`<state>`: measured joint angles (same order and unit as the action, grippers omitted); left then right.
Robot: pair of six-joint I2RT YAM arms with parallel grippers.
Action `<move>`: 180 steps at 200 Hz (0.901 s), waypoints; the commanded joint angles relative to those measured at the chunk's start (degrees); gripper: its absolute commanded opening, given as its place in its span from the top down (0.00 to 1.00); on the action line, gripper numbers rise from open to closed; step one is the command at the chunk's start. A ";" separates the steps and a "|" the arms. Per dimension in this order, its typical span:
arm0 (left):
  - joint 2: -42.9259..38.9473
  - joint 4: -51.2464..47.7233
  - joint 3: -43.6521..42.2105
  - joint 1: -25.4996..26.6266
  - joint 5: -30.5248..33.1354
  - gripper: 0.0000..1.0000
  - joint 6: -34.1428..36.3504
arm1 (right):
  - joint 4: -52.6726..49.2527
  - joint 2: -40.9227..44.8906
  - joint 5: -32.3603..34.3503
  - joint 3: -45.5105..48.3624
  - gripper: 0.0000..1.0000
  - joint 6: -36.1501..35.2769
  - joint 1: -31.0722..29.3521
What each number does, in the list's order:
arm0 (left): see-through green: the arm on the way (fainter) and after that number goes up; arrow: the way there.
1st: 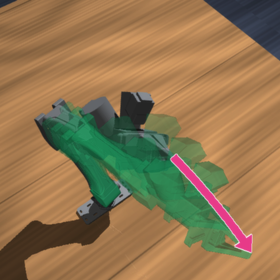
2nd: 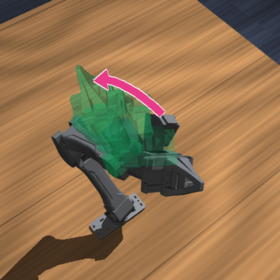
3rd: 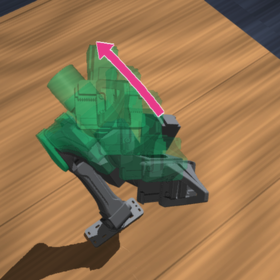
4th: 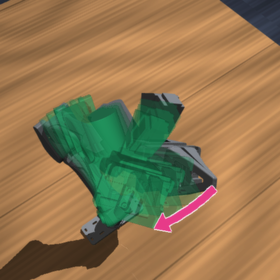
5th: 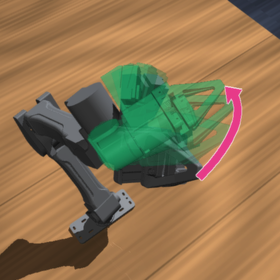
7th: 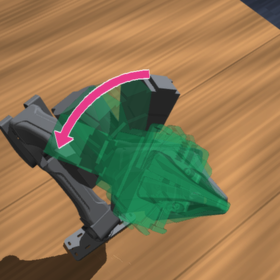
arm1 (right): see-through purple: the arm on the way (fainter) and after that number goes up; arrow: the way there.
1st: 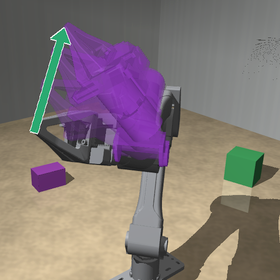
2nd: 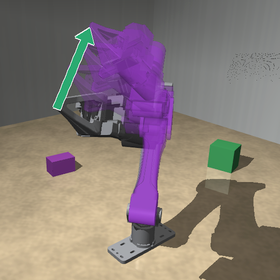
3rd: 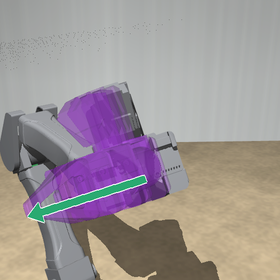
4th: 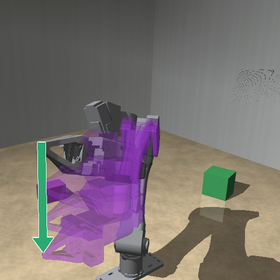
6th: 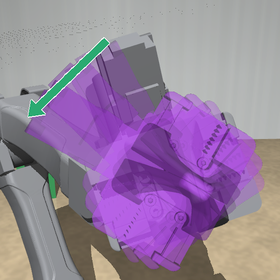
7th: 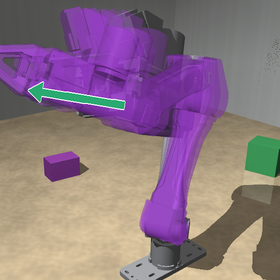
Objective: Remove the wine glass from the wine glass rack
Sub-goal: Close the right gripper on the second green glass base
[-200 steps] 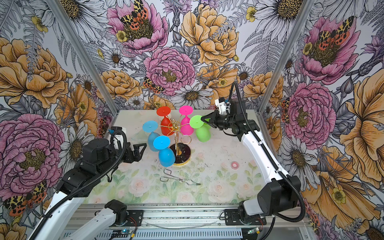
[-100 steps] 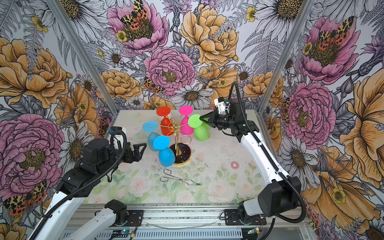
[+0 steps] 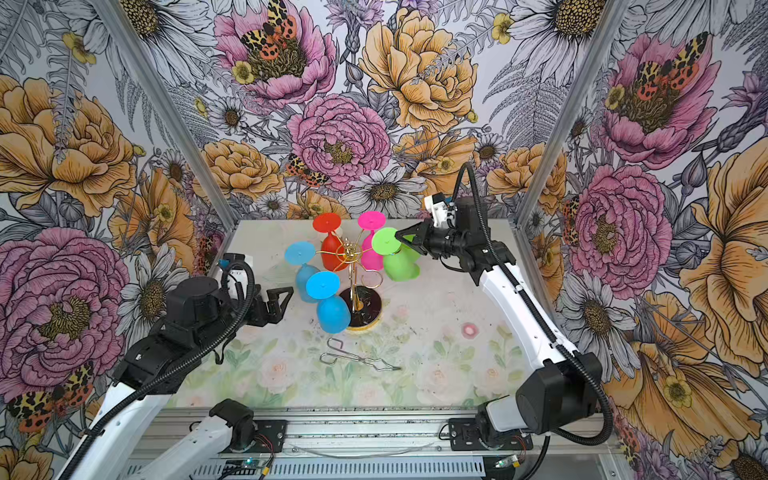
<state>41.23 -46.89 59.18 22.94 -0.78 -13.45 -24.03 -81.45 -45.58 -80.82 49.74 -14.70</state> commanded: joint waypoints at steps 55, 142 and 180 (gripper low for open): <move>-0.63 1.41 -0.68 -0.70 -1.23 0.03 0.91 | 2.53 -0.93 -1.46 -0.48 1.00 -0.18 -1.65; -0.19 1.39 -0.22 -0.74 -1.61 0.04 1.04 | 2.44 -1.90 -2.28 -0.78 1.00 -0.78 -3.14; 0.07 1.38 0.37 -0.71 -2.29 0.03 1.11 | 2.38 -0.71 -2.60 0.72 1.00 -1.30 -3.23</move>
<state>41.12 -46.89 59.16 22.70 -1.37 -13.28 -23.44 -82.63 -46.89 -80.82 49.67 -17.47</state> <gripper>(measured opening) 0.964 0.048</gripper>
